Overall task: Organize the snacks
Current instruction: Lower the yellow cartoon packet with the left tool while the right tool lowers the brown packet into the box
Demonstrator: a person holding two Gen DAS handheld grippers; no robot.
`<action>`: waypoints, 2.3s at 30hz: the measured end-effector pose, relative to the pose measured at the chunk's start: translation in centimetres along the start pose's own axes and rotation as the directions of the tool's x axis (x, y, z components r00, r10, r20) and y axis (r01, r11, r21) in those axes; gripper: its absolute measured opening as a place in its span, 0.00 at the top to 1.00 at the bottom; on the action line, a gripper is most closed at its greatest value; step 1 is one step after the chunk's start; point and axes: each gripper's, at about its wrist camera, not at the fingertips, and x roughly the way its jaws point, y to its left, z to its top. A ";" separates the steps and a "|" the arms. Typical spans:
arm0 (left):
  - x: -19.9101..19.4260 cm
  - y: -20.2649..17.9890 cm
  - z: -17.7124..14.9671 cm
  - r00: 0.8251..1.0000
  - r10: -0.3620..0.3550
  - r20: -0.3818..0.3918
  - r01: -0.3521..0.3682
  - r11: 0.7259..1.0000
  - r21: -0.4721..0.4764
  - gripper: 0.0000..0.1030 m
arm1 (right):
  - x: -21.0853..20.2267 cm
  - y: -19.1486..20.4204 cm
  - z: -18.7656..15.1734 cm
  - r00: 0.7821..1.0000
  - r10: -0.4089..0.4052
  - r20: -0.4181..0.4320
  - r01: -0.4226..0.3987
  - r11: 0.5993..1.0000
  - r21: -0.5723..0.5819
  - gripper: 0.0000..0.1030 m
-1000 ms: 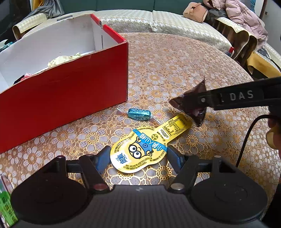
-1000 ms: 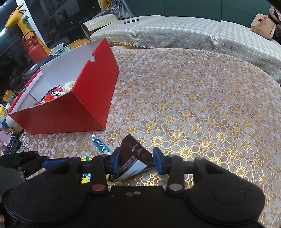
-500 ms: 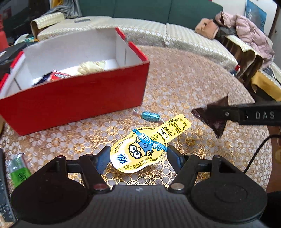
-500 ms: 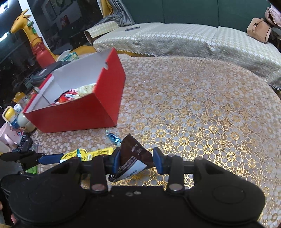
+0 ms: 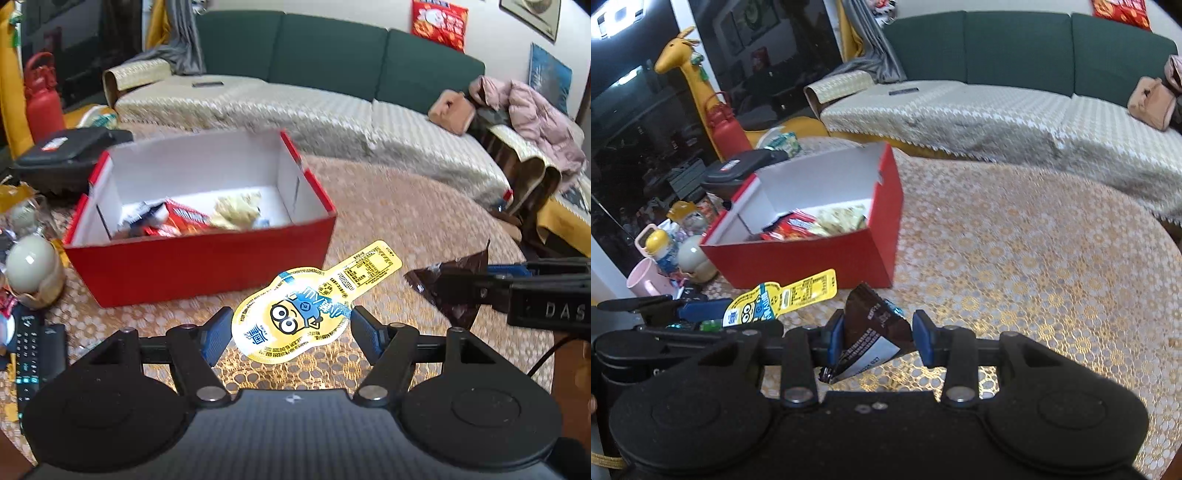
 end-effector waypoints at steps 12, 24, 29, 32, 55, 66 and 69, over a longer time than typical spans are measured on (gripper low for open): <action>-2.0 1.9 5.1 0.992 0.068 0.103 -0.066 0.998 -0.014 0.33 | 0.2 3.5 4.9 0.998 0.011 0.070 -0.005 0.997 -0.083 0.63; 0.9 5.7 9.5 0.983 0.157 0.100 -0.155 0.988 -0.027 0.33 | 4.9 4.4 9.5 0.998 -0.008 0.060 0.016 0.992 -0.125 0.63; 2.8 7.3 10.7 0.979 0.185 0.080 -0.184 0.983 -0.025 0.33 | 7.8 4.6 10.5 0.999 -0.027 0.028 0.031 0.989 -0.144 0.63; 4.2 8.1 11.0 0.977 0.202 0.065 -0.202 0.979 -0.010 0.33 | 9.5 4.5 10.7 0.999 -0.036 0.006 0.037 0.987 -0.155 0.63; 13.1 11.3 10.3 0.954 0.286 -0.095 -0.280 0.958 0.067 0.33 | 19.2 7.3 9.2 0.988 -0.083 -0.130 0.043 0.958 -0.285 0.63; 14.5 11.8 9.5 0.940 0.304 -0.156 -0.294 0.952 0.081 0.32 | 20.3 7.4 8.7 0.983 -0.104 -0.151 0.054 0.951 -0.303 0.63; 14.1 12.1 9.6 0.945 0.286 -0.157 -0.281 0.958 0.053 0.32 | 20.1 7.4 8.7 0.982 -0.098 -0.163 0.047 0.954 -0.295 0.63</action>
